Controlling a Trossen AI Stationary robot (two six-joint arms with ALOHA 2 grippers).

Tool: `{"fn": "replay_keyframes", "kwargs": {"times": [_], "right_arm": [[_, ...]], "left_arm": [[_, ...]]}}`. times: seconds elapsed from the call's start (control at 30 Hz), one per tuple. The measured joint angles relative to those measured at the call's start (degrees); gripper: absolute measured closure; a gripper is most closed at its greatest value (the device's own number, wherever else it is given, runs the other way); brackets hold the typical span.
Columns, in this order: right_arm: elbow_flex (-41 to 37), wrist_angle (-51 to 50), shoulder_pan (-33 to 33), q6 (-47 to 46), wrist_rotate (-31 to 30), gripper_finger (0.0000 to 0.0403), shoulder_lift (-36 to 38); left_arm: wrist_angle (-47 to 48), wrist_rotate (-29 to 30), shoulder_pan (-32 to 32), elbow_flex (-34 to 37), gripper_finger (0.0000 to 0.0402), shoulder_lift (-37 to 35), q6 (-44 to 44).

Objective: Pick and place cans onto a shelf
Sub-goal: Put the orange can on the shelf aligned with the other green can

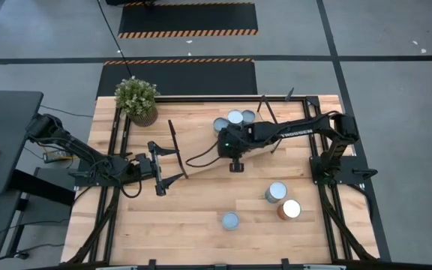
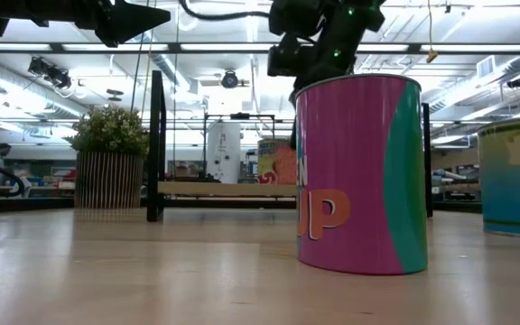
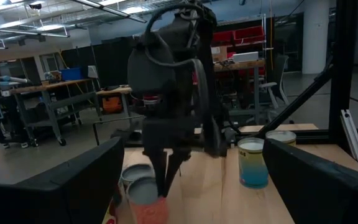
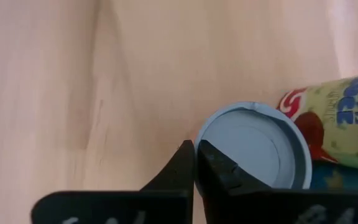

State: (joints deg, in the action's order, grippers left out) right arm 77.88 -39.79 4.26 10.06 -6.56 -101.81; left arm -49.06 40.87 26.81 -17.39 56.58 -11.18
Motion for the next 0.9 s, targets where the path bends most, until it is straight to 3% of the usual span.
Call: {"fn": "replay_keyframes", "kwargs": {"times": [0.4,0.5,0.73,0.9], "right_arm": [[2.74,-5.87,2.14,27.23,18.19,0.0392,0.23],[2.74,-5.69,2.24,31.54,17.49,0.039,0.23],[2.74,-5.33,2.39,30.57,15.27,0.0368,0.21],[2.74,-6.15,2.35,30.87,15.27,0.0384,0.21]], "left_arm": [[0.15,0.01,0.0,0.0,0.0013,0.0,0.03],[0.15,-0.01,-0.02,0.0,0.0013,0.0,0.0],[0.15,-0.01,0.0,0.0,0.0013,0.0,0.0],[0.13,0.0,-0.02,0.0,0.0013,0.0,0.01]]}}
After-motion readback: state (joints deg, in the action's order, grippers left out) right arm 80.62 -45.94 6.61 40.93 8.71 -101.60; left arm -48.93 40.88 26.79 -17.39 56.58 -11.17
